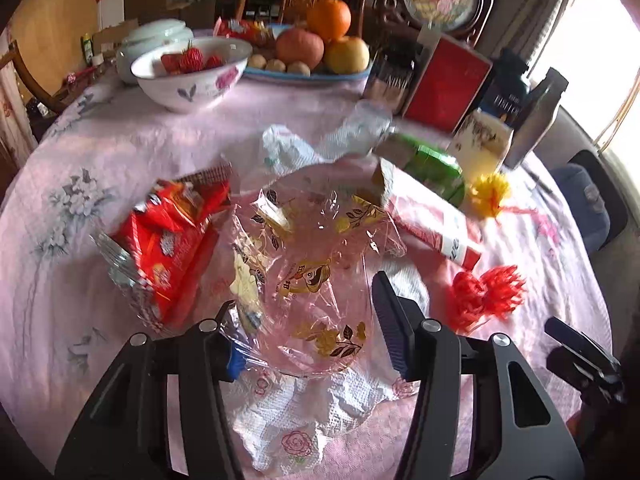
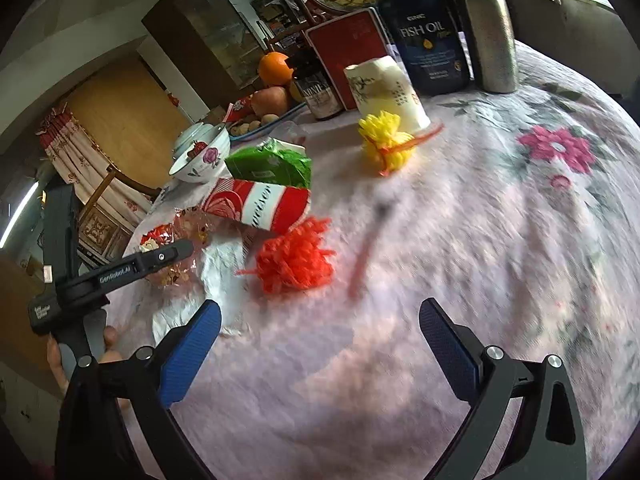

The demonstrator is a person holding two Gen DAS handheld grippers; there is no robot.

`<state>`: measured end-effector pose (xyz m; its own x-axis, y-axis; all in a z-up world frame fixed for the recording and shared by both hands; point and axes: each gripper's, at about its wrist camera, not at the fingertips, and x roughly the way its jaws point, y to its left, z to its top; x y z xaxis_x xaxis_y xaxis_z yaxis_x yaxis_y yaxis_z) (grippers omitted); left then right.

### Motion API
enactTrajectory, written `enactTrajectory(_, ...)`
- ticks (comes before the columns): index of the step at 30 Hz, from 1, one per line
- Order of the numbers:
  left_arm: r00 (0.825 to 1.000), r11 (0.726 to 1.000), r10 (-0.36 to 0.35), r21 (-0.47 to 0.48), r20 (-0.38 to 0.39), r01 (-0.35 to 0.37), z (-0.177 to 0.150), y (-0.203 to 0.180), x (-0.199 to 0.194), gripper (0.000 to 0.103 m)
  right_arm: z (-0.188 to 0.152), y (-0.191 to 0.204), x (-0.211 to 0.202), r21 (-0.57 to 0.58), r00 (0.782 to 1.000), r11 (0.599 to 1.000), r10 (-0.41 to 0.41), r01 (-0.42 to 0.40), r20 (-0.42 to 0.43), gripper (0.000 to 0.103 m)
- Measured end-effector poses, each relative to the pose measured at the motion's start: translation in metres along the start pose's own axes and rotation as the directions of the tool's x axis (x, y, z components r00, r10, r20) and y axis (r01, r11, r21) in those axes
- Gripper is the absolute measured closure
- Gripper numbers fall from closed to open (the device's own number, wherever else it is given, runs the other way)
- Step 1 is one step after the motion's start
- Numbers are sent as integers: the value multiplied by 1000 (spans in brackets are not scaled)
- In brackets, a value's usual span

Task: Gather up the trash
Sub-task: 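Grasp the clear floral plastic bag with the left tool while the right tool grasps the orange tassel, then carry both items to the red basket and open both tools to drop them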

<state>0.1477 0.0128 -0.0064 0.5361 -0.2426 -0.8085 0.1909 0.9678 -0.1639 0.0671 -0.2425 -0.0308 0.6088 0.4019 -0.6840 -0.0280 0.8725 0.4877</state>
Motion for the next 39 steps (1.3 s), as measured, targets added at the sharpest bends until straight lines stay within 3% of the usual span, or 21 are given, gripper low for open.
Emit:
enactTrajectory(4,997,999,-43,4,67,43,1,1,-22,63,23,17,28,0,1000,1000,-11,11,-21,7)
enactTrajectory(6,993,998,-63,-4,96,64,3,4,-31,63,26,17,49,30,998,999,-19,21,-63,13)
enactTrajectory(7,992,997,-81,-11,102,83,4,6,-36,63,25,16,56,46,996,999,-12,16,-84,24)
enactTrajectory(8,989,994,-102,-15,107,104,7,7,-39,64,22,15,63,52,995,999,-2,7,-104,48)
enactTrajectory(11,982,990,-138,-23,125,142,9,9,-46,64,15,20,56,21,997,1000,-17,19,-80,74)
enactTrajectory(13,980,988,-151,-7,129,153,8,7,-49,64,11,22,34,17,999,1000,18,-18,-33,75)
enactTrajectory(18,962,967,-253,64,100,247,-8,-20,-55,64,-15,16,-56,-3,991,1000,-7,8,137,75)
enactTrajectory(22,955,947,-290,161,60,277,-34,-66,-62,64,-51,-16,-121,61,974,998,-48,35,219,75)
enactTrajectory(24,946,924,-323,226,35,307,-50,-100,-69,63,-71,-35,-150,89,966,994,-86,66,245,75)
enactTrajectory(27,922,871,-387,320,-23,373,-78,-156,-78,63,-111,-65,-204,128,943,981,-175,144,282,75)
enactTrajectory(30,885,792,-455,408,-102,454,-110,-217,-84,63,-153,-96,-252,174,911,953,-290,248,292,75)
enactTrajectory(34,820,646,-504,512,-270,566,-170,-313,-78,63,-216,-150,-294,263,864,879,-455,397,216,75)
enactTrajectory(35,800,600,-504,535,-325,595,-191,-341,-75,63,-232,-165,-300,290,857,859,-483,422,181,75)
enactTrajectory(39,737,464,-455,573,-500,675,-268,-418,-62,63,-292,-227,-307,362,819,766,-573,532,10,75)
